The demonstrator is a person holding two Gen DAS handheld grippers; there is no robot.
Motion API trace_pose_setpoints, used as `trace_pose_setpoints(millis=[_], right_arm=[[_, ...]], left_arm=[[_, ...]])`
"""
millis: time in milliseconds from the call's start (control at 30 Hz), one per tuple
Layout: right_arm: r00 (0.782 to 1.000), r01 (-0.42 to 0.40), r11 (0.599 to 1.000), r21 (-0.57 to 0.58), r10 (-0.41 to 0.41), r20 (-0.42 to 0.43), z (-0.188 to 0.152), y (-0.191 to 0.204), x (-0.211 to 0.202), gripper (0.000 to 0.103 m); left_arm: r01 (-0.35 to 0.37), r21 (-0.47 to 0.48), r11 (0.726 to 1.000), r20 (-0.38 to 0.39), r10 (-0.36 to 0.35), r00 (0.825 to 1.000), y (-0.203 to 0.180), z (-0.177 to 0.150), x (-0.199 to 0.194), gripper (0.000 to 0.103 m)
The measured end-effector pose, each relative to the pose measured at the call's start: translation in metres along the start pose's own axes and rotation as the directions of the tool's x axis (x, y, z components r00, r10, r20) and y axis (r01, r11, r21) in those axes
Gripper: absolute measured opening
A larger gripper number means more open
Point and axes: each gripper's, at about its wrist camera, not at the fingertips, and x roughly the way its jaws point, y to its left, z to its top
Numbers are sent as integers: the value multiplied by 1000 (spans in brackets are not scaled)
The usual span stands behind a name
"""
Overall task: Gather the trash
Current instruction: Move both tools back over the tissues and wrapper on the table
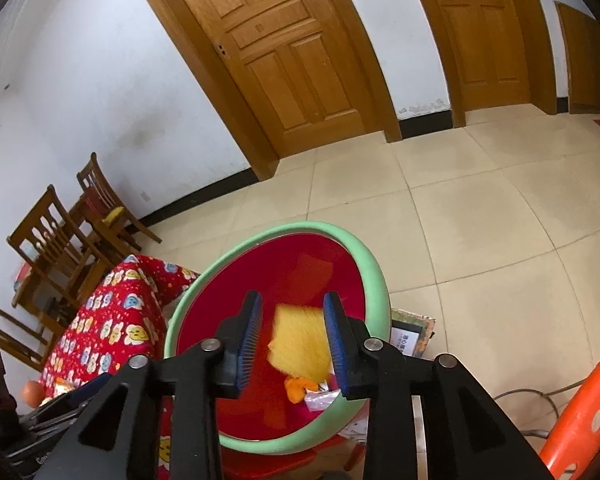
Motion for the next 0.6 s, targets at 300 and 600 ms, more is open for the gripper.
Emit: trace_pose_setpoints(millis=[300,600], right_arm=[[999,-35,999,-12,36,20,-3,10,-23,49],[996,-83,995,-57,84,21,-15,34,-49,61]], left_arm=[[-15,-34,999,32,16,999,9,-1,-25,66],[-32,-56,998,67,36,997,18,-12,-58,66]])
